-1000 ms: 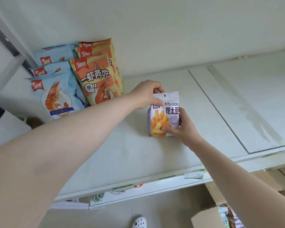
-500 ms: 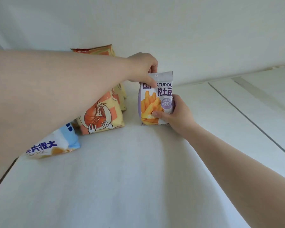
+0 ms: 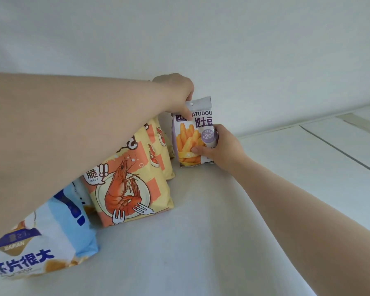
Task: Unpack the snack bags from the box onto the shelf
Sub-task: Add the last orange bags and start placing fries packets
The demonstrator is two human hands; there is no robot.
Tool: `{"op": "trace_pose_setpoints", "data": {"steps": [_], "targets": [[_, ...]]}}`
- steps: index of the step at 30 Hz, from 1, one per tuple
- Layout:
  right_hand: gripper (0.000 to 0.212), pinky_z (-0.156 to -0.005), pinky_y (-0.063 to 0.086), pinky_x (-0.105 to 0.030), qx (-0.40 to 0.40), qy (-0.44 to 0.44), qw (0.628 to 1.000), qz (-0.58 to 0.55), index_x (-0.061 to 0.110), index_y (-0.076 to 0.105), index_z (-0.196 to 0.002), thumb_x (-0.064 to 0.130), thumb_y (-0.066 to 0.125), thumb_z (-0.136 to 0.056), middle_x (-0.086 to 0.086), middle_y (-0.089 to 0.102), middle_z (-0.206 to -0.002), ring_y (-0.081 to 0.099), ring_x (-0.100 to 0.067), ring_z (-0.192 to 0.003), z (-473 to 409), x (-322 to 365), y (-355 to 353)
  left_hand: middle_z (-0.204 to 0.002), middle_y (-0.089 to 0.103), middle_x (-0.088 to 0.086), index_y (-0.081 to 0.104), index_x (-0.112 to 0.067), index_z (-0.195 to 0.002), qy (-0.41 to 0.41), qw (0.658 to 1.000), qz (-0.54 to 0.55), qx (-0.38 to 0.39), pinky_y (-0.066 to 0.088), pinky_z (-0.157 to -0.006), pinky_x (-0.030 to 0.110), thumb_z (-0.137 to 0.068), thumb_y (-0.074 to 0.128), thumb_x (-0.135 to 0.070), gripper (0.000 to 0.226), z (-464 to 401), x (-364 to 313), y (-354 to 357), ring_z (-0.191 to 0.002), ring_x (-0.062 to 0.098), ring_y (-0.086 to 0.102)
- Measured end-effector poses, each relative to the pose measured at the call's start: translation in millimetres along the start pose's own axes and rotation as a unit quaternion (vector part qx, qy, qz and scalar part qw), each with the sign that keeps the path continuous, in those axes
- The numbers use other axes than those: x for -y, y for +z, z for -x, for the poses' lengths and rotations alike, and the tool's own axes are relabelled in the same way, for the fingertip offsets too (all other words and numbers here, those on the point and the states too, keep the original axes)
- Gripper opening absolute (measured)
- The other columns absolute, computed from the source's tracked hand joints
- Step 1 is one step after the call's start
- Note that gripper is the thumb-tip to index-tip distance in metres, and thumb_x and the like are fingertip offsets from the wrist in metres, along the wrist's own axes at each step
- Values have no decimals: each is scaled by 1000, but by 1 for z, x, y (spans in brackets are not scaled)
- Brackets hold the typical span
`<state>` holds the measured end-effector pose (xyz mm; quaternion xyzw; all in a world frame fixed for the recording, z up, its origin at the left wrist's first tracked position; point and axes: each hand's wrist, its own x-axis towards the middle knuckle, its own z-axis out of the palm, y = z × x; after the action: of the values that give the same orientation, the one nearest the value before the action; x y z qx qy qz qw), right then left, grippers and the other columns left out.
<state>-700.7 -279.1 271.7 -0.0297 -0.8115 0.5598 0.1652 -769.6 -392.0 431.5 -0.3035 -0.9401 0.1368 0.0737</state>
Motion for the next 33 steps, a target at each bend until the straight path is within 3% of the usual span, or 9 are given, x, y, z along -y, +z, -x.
{"op": "trace_pose_setpoints", "data": {"steps": [6, 9, 14, 19, 24, 30, 33], "targets": [[64, -71, 44, -27, 0, 1, 1000, 20, 18, 54, -121, 34, 87, -69, 3, 63, -111, 58, -15, -94, -21, -2, 8, -104, 66, 9, 61, -9, -106, -18, 999, -28, 4, 35, -59, 29, -70, 79, -51, 58, -13, 5, 7, -98, 29, 61], [66, -70, 42, -23, 2, -3, 1000, 12, 17, 53, -123, 31, 88, -69, 7, 62, -109, 58, -13, -93, -27, -2, 13, -106, 63, 8, 56, -10, -111, -27, 999, -42, 5, 37, -61, 32, -69, 80, -50, 63, -14, 10, 8, -98, 30, 60], [66, -74, 43, -25, -6, -8, 1000, 7, 16, 53, -125, 30, 88, -70, 7, 62, -107, 58, -13, -92, -34, 0, 21, -107, 57, 7, 50, -12, -112, -34, 997, -70, 13, 42, -68, 35, -68, 81, -50, 65, -15, 15, 12, -95, 28, 57], [70, -82, 53, -34, -10, -2, 1000, 5, 17, 53, -128, 30, 88, -69, 6, 63, -110, 60, -13, -94, -37, 0, 23, -109, 59, 10, 53, -10, -114, -39, 995, -89, 20, 41, -67, 35, -69, 79, -52, 67, -20, 16, 16, -97, 30, 59], [70, -78, 47, -24, -6, 1, 1000, 9, 19, 52, -128, 32, 87, -70, 6, 64, -113, 61, -12, -94, -37, 0, 21, -109, 59, 8, 52, -11, -114, -41, 994, -96, 20, 39, -66, 34, -69, 79, -53, 68, -22, 17, 15, -98, 29, 59], [80, -91, 52, -38, -7, 13, 999, 39, 19, 44, -138, 38, 85, -72, 2, 63, -125, 62, -16, -105, -33, 2, 19, -109, 57, 8, 48, -13, -116, -44, 994, -102, 10, 39, -67, 35, -70, 79, -52, 68, -21, 15, 13, -100, 28, 57], [86, -93, 48, -34, -3, 26, 998, 56, 18, 37, -144, 39, 83, -74, 1, 58, -129, 57, -15, -111, -30, 6, 13, -110, 58, 8, 50, -11, -116, -44, 994, -104, 4, 39, -66, 36, -71, 78, -51, 66, -20, 15, 11, -101, 28, 58]]}}
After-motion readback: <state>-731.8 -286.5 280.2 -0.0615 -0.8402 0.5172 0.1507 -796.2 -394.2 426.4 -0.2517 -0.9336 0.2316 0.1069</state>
